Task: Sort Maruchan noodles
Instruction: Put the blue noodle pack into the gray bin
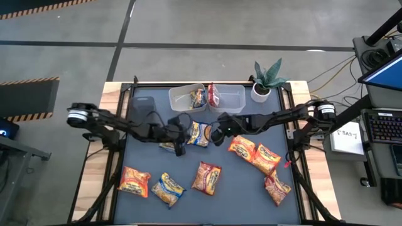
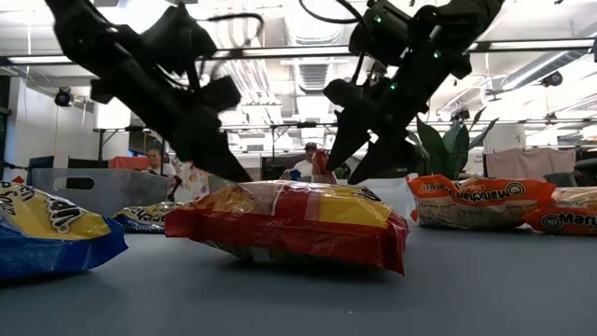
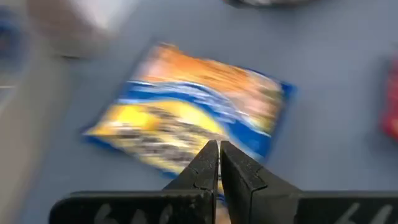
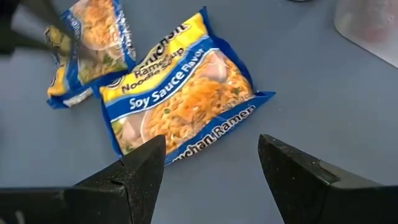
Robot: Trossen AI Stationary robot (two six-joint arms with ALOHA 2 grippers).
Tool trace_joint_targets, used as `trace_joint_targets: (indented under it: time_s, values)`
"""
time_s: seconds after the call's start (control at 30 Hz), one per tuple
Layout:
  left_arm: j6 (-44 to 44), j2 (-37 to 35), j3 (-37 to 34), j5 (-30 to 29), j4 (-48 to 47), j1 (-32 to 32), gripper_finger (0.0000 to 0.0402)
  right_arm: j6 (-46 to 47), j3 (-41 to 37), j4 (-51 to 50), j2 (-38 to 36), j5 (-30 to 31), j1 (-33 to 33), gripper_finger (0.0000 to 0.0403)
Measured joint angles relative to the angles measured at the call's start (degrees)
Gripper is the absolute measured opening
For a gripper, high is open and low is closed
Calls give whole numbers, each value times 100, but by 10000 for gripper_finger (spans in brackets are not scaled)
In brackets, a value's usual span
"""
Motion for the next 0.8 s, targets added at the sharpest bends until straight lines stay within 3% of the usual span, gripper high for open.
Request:
trace_joint_targets:
  time_s: [0.1,0.4,0.6,0.8]
  values:
    - [231,405,154,635,-16,-11,0,215,-85,27,0,-17,-55,262]
    - [296,1175,580,657,-233,2,0,636,-449,634,0,-39,-81,313]
    - [220,1155,600,657,-334,0,0,673,-537,924,0,-39,-81,325]
    - [286,549,574,806,-590,-18,0,692,-547,1094,2,-39,-81,320]
